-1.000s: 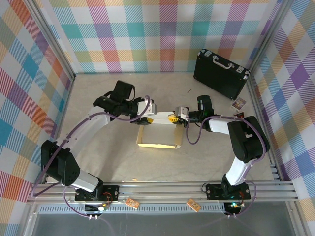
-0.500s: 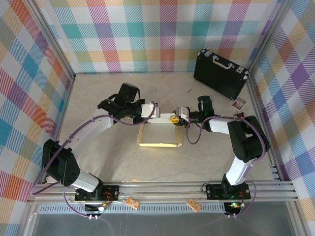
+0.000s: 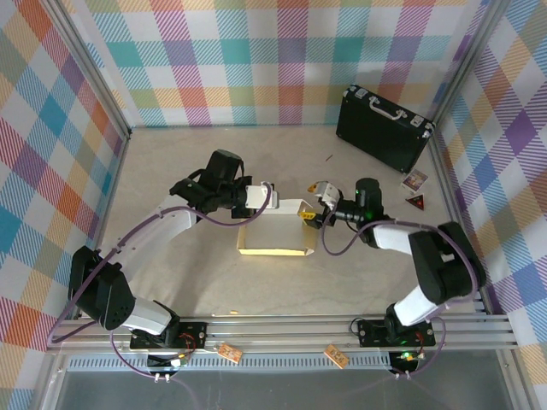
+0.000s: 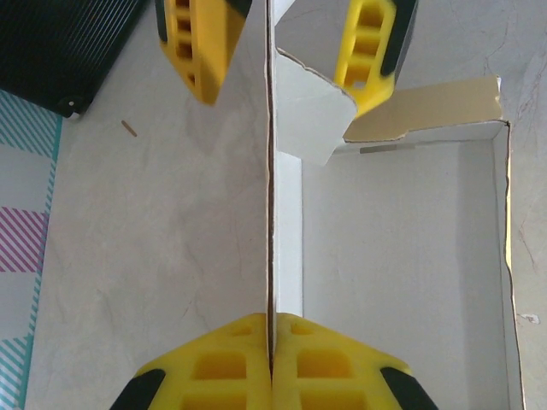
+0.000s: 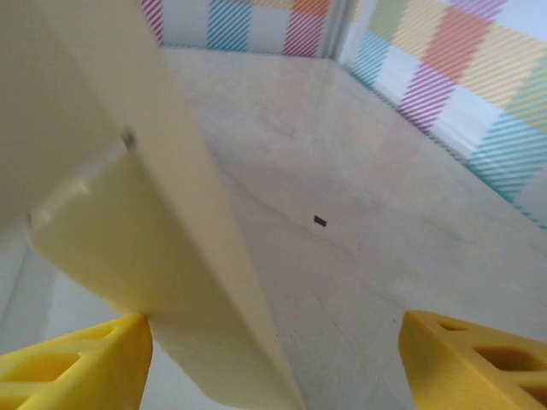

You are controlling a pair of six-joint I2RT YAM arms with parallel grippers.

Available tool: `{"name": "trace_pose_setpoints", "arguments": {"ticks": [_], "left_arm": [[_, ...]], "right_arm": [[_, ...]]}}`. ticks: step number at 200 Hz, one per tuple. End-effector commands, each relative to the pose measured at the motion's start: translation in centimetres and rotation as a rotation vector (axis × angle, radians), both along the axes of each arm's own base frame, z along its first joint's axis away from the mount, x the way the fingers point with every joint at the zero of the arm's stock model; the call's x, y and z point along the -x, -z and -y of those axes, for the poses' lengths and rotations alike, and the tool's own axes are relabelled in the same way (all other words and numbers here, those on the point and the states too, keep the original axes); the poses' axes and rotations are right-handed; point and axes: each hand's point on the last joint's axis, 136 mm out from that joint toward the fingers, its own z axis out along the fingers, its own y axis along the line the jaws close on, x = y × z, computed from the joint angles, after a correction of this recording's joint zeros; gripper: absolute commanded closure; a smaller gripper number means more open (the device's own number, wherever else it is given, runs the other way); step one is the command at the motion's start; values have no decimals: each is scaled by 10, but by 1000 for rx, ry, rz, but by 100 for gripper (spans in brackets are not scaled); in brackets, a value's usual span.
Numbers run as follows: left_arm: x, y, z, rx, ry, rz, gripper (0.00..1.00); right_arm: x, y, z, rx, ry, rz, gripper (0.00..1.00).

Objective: Fold the paper box

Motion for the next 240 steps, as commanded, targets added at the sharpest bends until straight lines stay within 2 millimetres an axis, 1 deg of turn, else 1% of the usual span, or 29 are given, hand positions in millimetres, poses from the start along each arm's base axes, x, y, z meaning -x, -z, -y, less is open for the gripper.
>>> {"name": "trace_pose_setpoints", "arguments": {"ticks": [1,4,17,25,31,41,51,57,68,85,89,95,104,115,144,169,190,215,240], "left_arm": [[8,9,1,-20,4,-25,100],[8,9,1,-19,4,-25,100],[9,9,2,-20,5,-27,100],[9,9,2,-23,5,-27,100],[10,11,2,-26,2,-30,100],[10,12,1,-28,1,-30,100],[11,12,1,-28,0,-26,100],[11,12,1,-27,0,-23,100],[11,12,1,-27,1,-21,100],[12,12,2,-28,-1,-24,100],[12,13,2,-30,0,-25,100],[13,14,2,-32,-1,-27,100],[13,15,2,-36,-5,-30,100],[14,16,2,-40,-8,-29,100],[16,17,2,-49,-10,-26,100],[18,17,1,-56,-16,-26,100],[21,19,1,-65,-20,-33,100],[23,22,0,-72,-33,-43,100],[27,19,1,-62,-40,-46,100]], "right_arm": [[1,-21,15,-126,149,-108,23],[0,-21,18,-134,172,-122,22],[-7,-23,41,-217,373,-257,21],[-7,-19,56,-255,494,-347,21],[-4,-10,69,-268,589,-429,21],[3,-3,84,-281,690,-515,22],[13,5,94,-285,759,-595,22],[19,11,96,-283,779,-650,22],[29,16,92,-256,756,-714,23],[38,36,86,-254,767,-899,27],[40,41,82,-244,758,-942,28],[41,47,75,-237,732,-998,32],[41,57,67,-247,713,-1084,37],[39,65,55,-268,670,-1162,41],[33,79,35,-302,597,-1257,42],[33,84,21,-309,542,-1300,43],[34,82,12,-320,496,-1305,43],[34,79,9,-325,480,-1296,43],[35,73,6,-332,459,-1284,43]]}}
